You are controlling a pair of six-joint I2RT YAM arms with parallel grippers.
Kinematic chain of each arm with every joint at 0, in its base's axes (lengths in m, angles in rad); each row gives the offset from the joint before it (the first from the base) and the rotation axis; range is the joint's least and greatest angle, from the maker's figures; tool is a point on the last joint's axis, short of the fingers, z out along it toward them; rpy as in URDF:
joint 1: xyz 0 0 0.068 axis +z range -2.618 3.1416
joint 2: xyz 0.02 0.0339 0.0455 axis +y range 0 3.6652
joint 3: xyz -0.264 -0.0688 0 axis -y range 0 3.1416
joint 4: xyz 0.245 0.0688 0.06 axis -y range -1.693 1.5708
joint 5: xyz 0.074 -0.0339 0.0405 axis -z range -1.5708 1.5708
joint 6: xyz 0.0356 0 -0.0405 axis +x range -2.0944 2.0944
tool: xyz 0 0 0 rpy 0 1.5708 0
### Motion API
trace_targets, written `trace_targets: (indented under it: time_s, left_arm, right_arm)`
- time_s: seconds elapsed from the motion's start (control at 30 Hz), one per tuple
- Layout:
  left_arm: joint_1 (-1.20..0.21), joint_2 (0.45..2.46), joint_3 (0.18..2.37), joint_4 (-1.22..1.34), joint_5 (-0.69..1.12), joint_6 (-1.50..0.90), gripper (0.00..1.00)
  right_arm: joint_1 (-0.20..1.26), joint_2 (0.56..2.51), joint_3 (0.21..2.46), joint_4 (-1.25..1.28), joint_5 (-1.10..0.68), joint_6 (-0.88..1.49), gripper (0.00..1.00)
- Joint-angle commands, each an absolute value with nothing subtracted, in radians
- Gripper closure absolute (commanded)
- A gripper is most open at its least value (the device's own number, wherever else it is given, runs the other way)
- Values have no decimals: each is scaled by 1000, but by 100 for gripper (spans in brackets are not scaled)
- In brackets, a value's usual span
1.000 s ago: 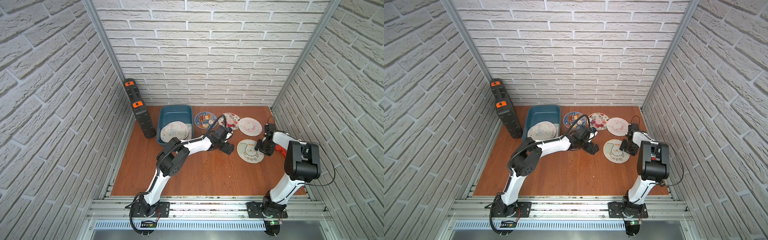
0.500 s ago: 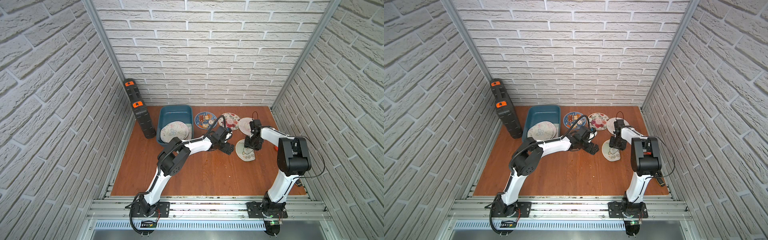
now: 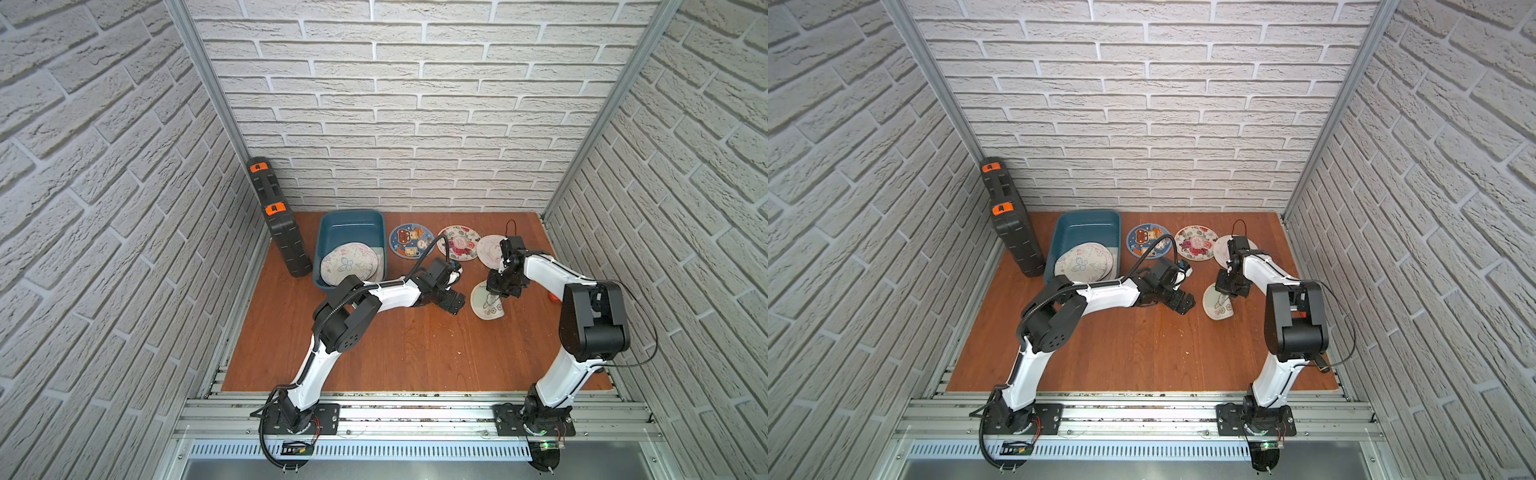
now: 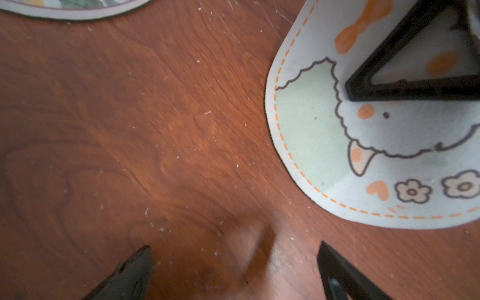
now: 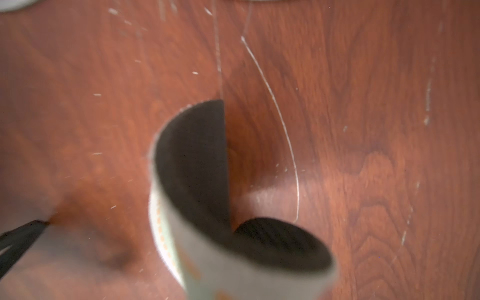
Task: Put the coasters into the storage box
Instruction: Pick up the coaster from the center of the board.
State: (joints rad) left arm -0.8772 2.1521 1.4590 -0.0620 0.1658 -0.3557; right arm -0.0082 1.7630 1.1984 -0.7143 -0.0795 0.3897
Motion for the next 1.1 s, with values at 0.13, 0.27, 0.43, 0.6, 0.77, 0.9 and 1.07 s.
trace_targets:
  time_s: [0.13, 0.27, 0.43, 0.6, 0.77, 0.9, 1.07]
  left_arm:
    - [-874, 1999, 1278, 207, 179, -349, 2]
    - [-883, 1943, 1203, 305, 184, -314, 2]
    - [-927, 1867, 1108, 434, 168, -212, 2]
    - [-985, 1819, 1062, 469, 127, -74, 2]
    - [-1021, 1822, 1073, 459, 82, -14, 2]
    - [-1028, 1840, 1090, 459, 39, -9, 2]
    - [-1031, 1852, 1100, 467, -33, 2, 2]
  right_arm:
    - [18, 1648, 1205, -724, -187, 432, 94]
    - [35, 1634, 1228, -739, -204, 451, 94]
    - [47, 1641, 1254, -757, -218, 484, 92]
    - [55, 1656, 1280, -760, -238, 510, 92]
    - [73, 1664, 1309, -759, -264, 530, 92]
    - [89, 1662, 1328, -766, -287, 535, 92]
    - [101, 1639, 1326, -773, -326, 534, 92]
